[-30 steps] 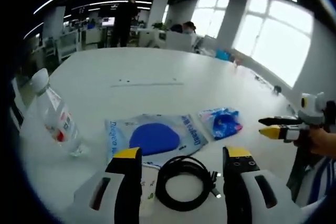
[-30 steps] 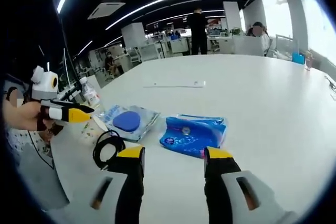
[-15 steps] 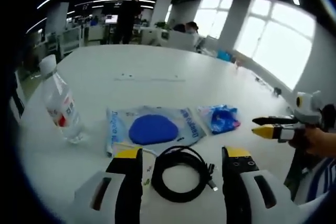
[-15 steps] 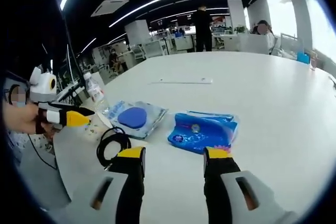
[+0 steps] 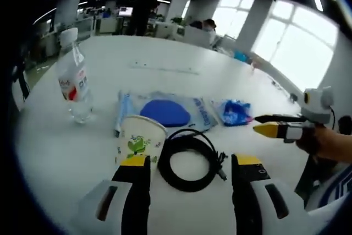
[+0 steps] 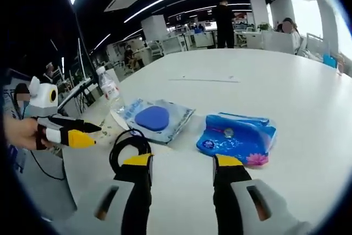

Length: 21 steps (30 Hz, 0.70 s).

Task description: Arrange the tabletop items into an orderly group along one side of the table until the central work area is clear of visible clutter.

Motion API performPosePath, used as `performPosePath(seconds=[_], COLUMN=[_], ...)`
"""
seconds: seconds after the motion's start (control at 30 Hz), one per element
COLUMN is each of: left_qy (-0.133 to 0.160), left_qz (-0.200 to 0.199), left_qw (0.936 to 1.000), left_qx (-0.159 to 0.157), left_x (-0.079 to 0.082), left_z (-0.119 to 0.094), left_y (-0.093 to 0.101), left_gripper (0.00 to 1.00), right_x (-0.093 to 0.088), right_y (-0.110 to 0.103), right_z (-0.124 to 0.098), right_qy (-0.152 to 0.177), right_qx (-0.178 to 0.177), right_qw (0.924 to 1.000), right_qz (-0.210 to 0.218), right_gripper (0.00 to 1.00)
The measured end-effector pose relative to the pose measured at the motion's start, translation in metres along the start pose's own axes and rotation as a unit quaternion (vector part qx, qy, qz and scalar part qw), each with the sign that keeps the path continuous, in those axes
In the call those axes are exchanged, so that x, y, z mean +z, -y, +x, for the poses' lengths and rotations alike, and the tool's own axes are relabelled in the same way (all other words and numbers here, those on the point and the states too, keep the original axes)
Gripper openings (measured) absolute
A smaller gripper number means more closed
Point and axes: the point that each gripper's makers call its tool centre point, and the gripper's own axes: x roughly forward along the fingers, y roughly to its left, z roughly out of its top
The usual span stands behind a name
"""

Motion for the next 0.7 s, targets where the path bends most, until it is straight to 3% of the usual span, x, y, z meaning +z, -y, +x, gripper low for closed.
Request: performPosePath(seconds=[0.3, 0.5, 0.7], left_qy=[0.009, 0.014, -0.004], left_qz=[0.001, 0.034, 0.059], left_qw=[1.0, 0.999, 0.9974], left_qx=[0.004, 0.025, 0.041], left_x=[0.014, 0.03, 0.032], left_z=[-0.004, -0.004, 0.003], left_y=[-0.012, -0.028, -0.041], left_gripper=[0.53, 0.52, 0.53], right_x=[-0.003, -0.009, -0.015], right_y=[-0.012, -0.013, -0.013], right_z=[0.008, 0.009, 0.008], right_qy=[-0.007, -0.011, -0.015], right_qx=[0.016, 0.02, 0.019], right_qw=[0.9998, 0.9997, 0.9997], right_qz=[-0.003, 0.0, 0.004], right_gripper=[0.41, 0.41, 0.41])
